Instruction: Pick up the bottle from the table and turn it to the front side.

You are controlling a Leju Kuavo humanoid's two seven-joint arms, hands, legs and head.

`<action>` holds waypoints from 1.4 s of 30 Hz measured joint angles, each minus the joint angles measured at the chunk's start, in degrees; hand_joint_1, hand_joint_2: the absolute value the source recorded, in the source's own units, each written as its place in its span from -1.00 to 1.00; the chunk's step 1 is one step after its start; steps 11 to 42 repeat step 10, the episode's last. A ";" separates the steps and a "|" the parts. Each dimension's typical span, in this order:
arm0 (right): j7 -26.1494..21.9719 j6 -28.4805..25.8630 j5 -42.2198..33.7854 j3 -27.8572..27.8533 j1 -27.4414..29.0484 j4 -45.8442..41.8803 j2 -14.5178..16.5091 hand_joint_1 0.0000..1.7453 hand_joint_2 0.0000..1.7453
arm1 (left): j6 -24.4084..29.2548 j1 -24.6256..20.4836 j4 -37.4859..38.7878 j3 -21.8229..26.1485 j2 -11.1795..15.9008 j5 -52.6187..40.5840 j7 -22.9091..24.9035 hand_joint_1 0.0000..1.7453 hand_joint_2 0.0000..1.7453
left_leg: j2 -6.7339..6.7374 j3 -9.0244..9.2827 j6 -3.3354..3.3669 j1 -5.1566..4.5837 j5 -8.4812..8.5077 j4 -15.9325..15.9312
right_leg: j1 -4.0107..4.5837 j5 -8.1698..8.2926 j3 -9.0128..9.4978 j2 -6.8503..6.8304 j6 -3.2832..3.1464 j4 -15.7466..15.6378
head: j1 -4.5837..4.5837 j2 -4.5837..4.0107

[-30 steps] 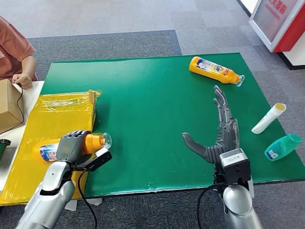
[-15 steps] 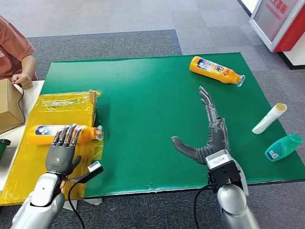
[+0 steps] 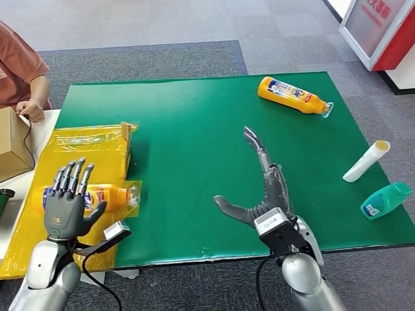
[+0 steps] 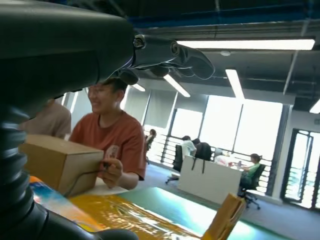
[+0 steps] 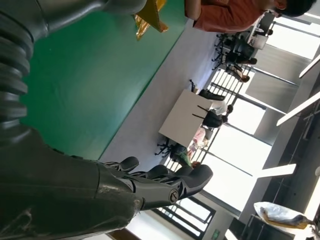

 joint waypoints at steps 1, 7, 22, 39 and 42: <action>0.21 -0.02 0.40 0.14 0.13 0.04 0.00 -1.00 1.00 | -1.13 0.57 -1.80 -0.08 -0.60 4.62 -1.24 -1.00 1.00 | 0.00 0.00 0.00 0.00 0.00 0.00 | 0.00 0.00 -0.01 0.00 0.00 0.00 | 0.01 0.00; 0.65 -0.54 3.12 0.27 3.50 -0.72 0.00 -1.00 1.00 | -25.45 4.66 -15.11 -0.92 -4.49 44.39 -5.20 -1.00 1.00 | 0.00 -0.01 0.04 -0.01 -0.07 0.00 | -0.01 -0.03 0.01 0.00 0.03 -0.02 | 0.00 0.00; 0.58 -0.64 3.30 0.27 4.29 -1.04 0.00 -1.00 1.00 | -29.01 5.47 -16.87 -0.92 -4.90 50.27 -5.42 -1.00 1.00 | 0.00 -0.02 0.03 -0.01 -0.08 0.00 | -0.01 -0.03 0.00 0.01 0.03 -0.02 | 0.01 0.00; 0.58 -0.64 3.30 0.27 4.29 -1.04 0.00 -1.00 1.00 | -29.01 5.47 -16.87 -0.92 -4.90 50.27 -5.42 -1.00 1.00 | 0.00 -0.02 0.03 -0.01 -0.08 0.00 | -0.01 -0.03 0.00 0.01 0.03 -0.02 | 0.01 0.00; 0.58 -0.64 3.30 0.27 4.29 -1.04 0.00 -1.00 1.00 | -29.01 5.47 -16.87 -0.92 -4.90 50.27 -5.42 -1.00 1.00 | 0.00 -0.02 0.03 -0.01 -0.08 0.00 | -0.01 -0.03 0.00 0.01 0.03 -0.02 | 0.01 0.00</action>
